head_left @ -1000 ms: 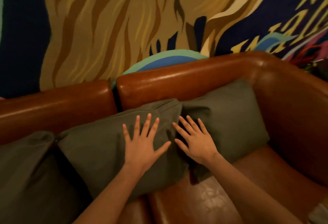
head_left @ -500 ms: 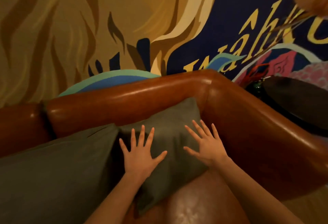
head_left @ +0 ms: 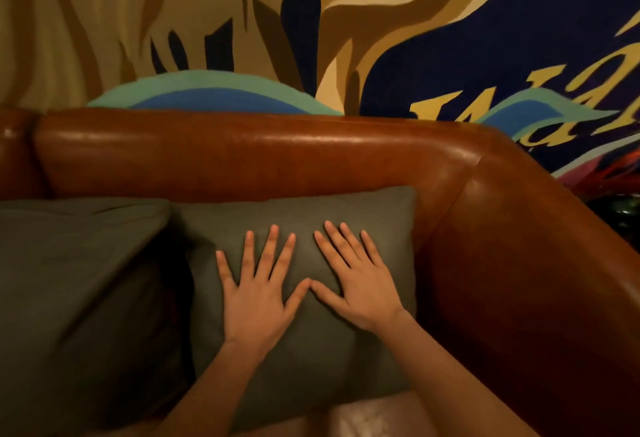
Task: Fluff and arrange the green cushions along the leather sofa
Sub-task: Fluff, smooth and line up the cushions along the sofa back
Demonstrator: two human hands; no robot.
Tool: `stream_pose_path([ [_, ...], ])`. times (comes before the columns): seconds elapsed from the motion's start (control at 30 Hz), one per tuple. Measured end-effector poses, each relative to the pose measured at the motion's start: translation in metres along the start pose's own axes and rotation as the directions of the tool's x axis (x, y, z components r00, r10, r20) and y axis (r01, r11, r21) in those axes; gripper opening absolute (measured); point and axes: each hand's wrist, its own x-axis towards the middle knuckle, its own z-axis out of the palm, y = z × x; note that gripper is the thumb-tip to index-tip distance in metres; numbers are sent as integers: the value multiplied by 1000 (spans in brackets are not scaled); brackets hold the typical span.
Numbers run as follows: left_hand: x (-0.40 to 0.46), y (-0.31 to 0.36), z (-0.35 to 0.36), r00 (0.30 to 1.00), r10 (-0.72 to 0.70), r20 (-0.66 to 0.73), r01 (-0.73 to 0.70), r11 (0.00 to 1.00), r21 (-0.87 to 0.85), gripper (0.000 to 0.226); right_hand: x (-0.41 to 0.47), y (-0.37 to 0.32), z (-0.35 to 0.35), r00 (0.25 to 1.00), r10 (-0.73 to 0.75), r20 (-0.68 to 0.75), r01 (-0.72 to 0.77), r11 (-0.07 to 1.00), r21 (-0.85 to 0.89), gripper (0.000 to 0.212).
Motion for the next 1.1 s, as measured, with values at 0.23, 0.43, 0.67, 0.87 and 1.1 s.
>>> stream_pose_path([
  [0.23, 11, -6, 12, 999, -38, 25, 38, 999, 31, 72, 8, 27, 14, 997, -75, 11, 75, 997, -11, 68],
  [0.43, 15, -7, 17, 997, -71, 41, 70, 997, 19, 75, 13, 35, 20, 996, -87, 6, 87, 996, 6, 65],
  [0.67, 9, -9, 10, 952, -304, 41, 305, 951, -40, 98, -1, 65, 15, 993, 90, 71, -92, 995, 28, 63],
  [0.87, 10, -16, 0, 902, -411, 135, 430, 885, -178, 88, 6, 71, 8, 907, 365, 212, -413, 870, 268, 79],
  [1.1, 25, -27, -8, 664, -732, 150, 594, 396, -700, 110, 15, 87, -6, 724, 543, 425, -607, 209, 766, 131],
])
